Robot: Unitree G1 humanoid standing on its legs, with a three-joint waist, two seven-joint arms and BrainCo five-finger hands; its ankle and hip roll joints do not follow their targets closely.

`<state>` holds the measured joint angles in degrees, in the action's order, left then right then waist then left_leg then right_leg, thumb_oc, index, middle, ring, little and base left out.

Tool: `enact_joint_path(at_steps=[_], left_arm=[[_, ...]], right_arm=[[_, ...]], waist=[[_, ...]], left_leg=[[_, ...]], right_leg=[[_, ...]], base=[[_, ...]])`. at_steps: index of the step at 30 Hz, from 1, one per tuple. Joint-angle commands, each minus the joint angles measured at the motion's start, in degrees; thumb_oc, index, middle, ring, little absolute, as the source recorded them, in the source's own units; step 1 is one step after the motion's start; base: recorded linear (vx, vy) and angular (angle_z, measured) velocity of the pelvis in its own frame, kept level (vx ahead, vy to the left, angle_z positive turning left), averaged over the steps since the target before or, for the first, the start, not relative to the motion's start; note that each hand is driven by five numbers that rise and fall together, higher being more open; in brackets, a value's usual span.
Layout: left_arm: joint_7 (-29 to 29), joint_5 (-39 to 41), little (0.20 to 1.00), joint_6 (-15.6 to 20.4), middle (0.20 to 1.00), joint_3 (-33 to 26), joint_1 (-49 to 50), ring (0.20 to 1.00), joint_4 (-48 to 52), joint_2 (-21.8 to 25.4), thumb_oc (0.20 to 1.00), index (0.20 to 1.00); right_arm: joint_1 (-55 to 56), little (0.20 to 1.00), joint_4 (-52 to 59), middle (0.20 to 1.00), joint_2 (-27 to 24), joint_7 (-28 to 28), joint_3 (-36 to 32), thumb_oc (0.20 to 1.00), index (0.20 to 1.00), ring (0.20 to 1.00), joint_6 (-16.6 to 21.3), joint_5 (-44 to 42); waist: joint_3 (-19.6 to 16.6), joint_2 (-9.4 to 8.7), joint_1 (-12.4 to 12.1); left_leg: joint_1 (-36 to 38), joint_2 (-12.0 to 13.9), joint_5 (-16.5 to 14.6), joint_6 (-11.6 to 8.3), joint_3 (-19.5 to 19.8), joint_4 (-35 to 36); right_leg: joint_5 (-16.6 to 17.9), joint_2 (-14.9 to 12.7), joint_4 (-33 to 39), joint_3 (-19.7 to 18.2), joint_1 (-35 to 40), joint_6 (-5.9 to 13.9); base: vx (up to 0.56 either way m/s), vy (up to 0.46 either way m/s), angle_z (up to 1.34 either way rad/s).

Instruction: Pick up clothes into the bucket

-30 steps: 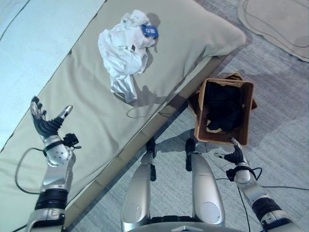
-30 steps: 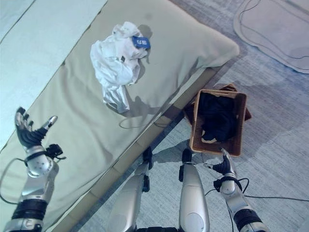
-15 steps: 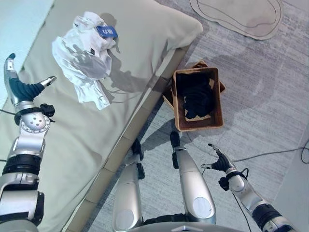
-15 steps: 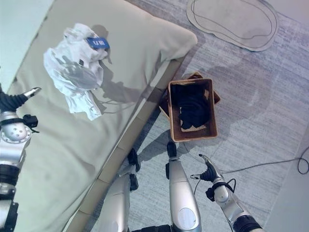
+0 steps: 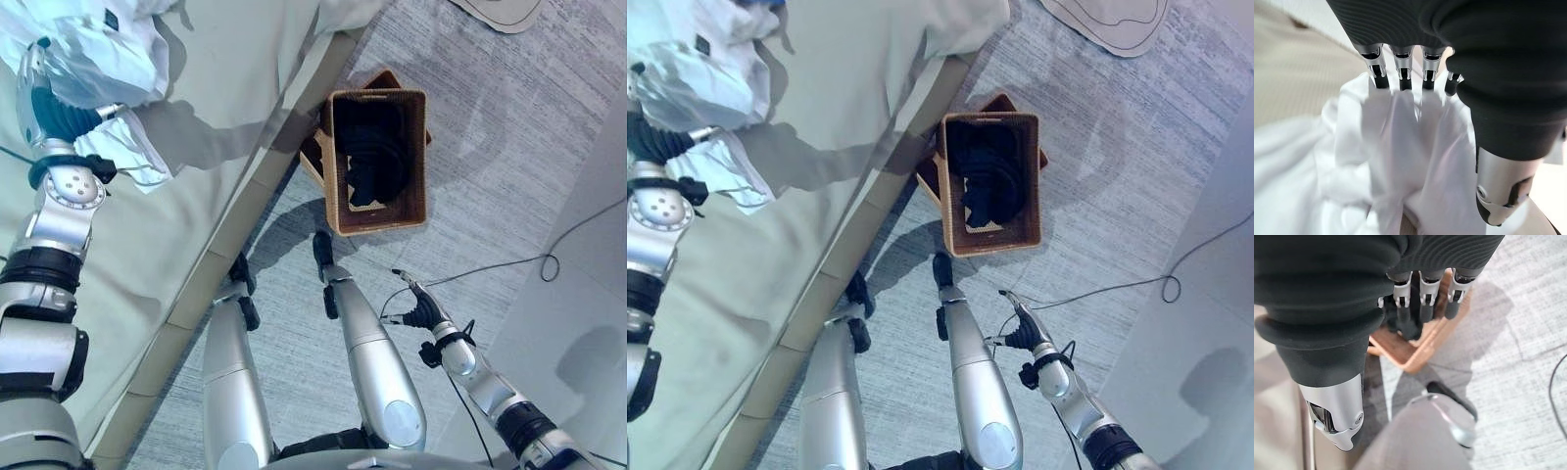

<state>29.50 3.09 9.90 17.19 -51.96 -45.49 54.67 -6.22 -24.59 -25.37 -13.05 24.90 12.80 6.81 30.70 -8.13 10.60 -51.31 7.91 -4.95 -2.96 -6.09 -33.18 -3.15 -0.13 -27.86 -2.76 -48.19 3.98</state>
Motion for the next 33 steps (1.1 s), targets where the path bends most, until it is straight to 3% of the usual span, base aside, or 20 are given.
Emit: enact_joint_path(at_steps=[1,8,9,10,14,16,20,24,30,31,33], left_arm=[[1.29,-0.41,1.0,0.76,1.0,0.82,-3.85,1.0,0.0,7.07,1.0,1.0],[0.68,-1.0,1.0,-0.83,1.0,4.48,-8.83,1.0,-4.76,7.56,1.0,1.0],[0.49,-1.02,0.504,-1.26,0.504,5.42,-10.01,0.504,-5.59,7.03,0.504,0.504],[0.02,-1.19,0.2,-1.67,0.2,6.08,-10.86,0.2,-6.68,6.79,0.2,0.2],[-0.03,-6.4,0.2,-3.14,0.2,10.18,-14.13,0.2,-9.29,7.67,0.2,0.2],[0.09,-13.68,0.2,-4.98,0.2,13.76,-14.49,0.2,-7.86,8.67,0.2,0.2],[0.06,-18.31,0.2,-5.4,0.2,14.29,-12.68,0.2,-3.8,10.85,0.2,0.2],[-0.09,-18.32,0.2,-4.87,0.2,11.42,-9.24,0.2,-0.38,11.09,0.2,0.2],[-0.47,-15.43,0.2,-2.68,0.2,1.68,0.91,0.2,7.8,11.19,0.2,0.2],[-0.4,-13.01,0.2,-1.51,0.2,-1.82,3.33,0.2,11.48,10.47,0.2,0.2],[-0.72,-9.9,0.2,0.12,0.2,-6.27,7.09,0.2,14.91,9.92,0.2,0.2]], right_arm=[[0.87,1.0,5.2,1.0,0.41,-0.83,1.43,1.0,1.0,1.0,3.02,-3.93],[1.13,1.0,8.09,1.0,1.41,-0.58,3.21,1.0,1.0,1.0,4.16,-5.46],[1.12,1.0,8.04,1.0,1.67,-0.59,3.51,1.0,1.0,1.0,4.12,-5.66],[1.06,1.0,7.99,1.0,1.81,-0.55,3.78,1.0,1.0,1.0,4.0,-5.77],[1.02,1.0,8.12,1.0,2.15,-0.13,5.0,1.0,1.0,1.0,4.26,-5.52],[0.44,1.0,8.14,1.0,1.66,-0.3,6.16,1.0,1.0,1.0,4.55,-4.76],[0.03,1.0,8.65,1.0,0.98,-0.01,6.5,1.0,1.0,1.0,4.77,-3.69],[-0.1,1.0,9.58,1.0,-0.3,0.36,6.08,1.0,1.0,1.0,4.64,-2.97],[0.12,1.0,9.66,1.0,-1.92,0.97,3.61,1.0,1.0,1.0,3.73,-1.22],[0.24,1.0,9.78,1.0,-2.12,1.42,2.26,1.0,1.0,1.0,3.49,-0.8],[0.67,1.0,9.8,1.0,-2.34,1.86,1.01,1.0,1.0,1.0,3.07,-0.31]], waist=[[-0.91,-3.74,-0.35],[-0.91,-5.38,-0.55],[-0.91,-5.52,-0.61],[-0.91,-5.56,-0.65],[-0.91,-5.77,-1.02],[-0.91,-5.76,-1.24],[-0.91,-5.91,-2.18],[-0.91,-5.72,-2.7],[-0.91,-3.46,-5.06],[-0.91,-3.03,-5.63],[-0.91,-1.77,-6.83]], left_leg=[[0.1,-2.7,-13.41,4.92,-2.98,-11.16],[-3.41,-1.77,-15.05,5.85,-2.33,-13.6],[-3.7,-1.65,-15.26,5.95,-2.33,-13.93],[-3.74,-1.62,-15.32,6.04,-2.21,-14.03],[-3.59,-1.6,-15.52,6.28,-2.0,-14.24],[-2.45,-1.73,-15.39,6.48,-2.37,-13.4],[-0.06,-2.26,-14.89,6.66,-2.52,-11.62],[2.65,-3.18,-13.59,6.39,-2.33,-8.81],[10.56,-5.7,-10.06,5.53,-0.13,-1.76],[12.91,-6.83,-6.65,5.29,0.04,1.36],[17.04,-7.9,-4.85,4.66,1.04,5.13]], right_leg=[[7.37,-0.07,10.85,-2.93,-0.25,4.73],[9.0,0.76,13.49,-2.53,-1.73,5.7],[9.23,0.77,13.74,-2.47,-1.86,5.79],[9.24,0.76,13.98,-2.47,-1.77,5.83],[9.4,0.97,14.05,-2.57,-1.74,5.92],[9.58,1.09,14.47,-2.73,-0.93,6.07],[9.98,0.84,14.87,-3.08,0.63,6.37],[10.38,0.16,15.5,-2.6,2.67,6.44],[9.61,-1.77,16.21,-0.49,9.55,5.74],[10.7,-3.28,16.59,0.7,11.53,5.07],[10.15,-4.2,16.78,2.17,14.81,4.81]], base=[[0.0,-0.001,-0.05],[0.01,0.005,-0.08],[0.03,0.002,-0.03],[0.0,0.0,0.0],[0.01,0.01,-0.01],[0.0,0.035,-0.02],[0.0,0.008,-0.02],[-0.01,-0.02,0.02],[-0.03,-0.094,0.12],[-0.09,-0.132,0.25],[-0.04,-0.118,0.44]])
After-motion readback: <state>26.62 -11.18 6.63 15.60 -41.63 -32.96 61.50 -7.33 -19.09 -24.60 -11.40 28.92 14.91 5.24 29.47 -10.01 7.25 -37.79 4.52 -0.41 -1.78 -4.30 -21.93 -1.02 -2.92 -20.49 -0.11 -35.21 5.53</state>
